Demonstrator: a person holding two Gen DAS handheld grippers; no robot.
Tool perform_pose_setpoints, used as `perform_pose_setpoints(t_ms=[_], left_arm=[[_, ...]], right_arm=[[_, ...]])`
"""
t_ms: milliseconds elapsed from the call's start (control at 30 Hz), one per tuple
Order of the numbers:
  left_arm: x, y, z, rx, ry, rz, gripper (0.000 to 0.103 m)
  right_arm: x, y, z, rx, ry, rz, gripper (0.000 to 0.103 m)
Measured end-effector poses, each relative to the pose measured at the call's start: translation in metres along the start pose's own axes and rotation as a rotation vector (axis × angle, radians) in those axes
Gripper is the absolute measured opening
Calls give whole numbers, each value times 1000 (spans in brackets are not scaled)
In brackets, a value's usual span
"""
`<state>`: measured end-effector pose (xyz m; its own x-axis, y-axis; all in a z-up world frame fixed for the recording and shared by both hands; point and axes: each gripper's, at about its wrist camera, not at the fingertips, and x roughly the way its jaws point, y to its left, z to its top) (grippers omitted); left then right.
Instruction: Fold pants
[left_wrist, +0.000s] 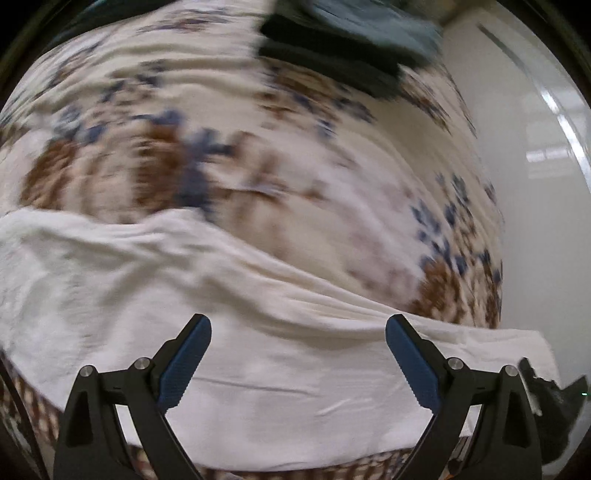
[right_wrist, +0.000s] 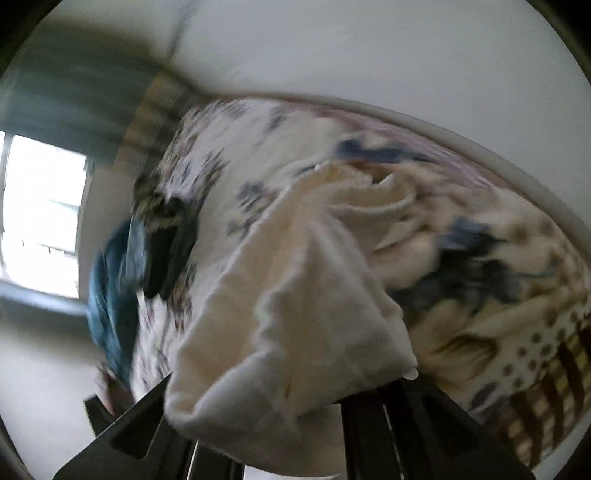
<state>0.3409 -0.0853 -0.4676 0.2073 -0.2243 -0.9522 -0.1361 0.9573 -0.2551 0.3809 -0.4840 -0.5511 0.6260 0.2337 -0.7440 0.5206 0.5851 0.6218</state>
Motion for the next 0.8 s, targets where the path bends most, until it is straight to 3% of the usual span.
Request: perform_pose_setpoints(t_ms=[133,200,367,533,600,667,800], left_arm=[[-35,67,3,-69,-49,24,97],[-51,96,2,-88,-71,32,97],[-85,174,-2,-131,-110,55,97],[-98,248,-6,-202,-96,49,97],[-99,268,-8,-217,-85,46,97],[-100,285,-7,-230,-82,36,97],[-103,305,-5,-239,-81,14,97]], right_arm=[[13,89,-50,-246,30,-46,8],[42,132,-83,-348,72,-60,8],[126,224,-216,-648,216,-114,8],[192,268,-351,-979,342,-197,8],[207,273,-388,-1054,366,-230,8],[209,272,-409,-1097,357,-262,8],[204,279,-415,-1142,346,-271,8]])
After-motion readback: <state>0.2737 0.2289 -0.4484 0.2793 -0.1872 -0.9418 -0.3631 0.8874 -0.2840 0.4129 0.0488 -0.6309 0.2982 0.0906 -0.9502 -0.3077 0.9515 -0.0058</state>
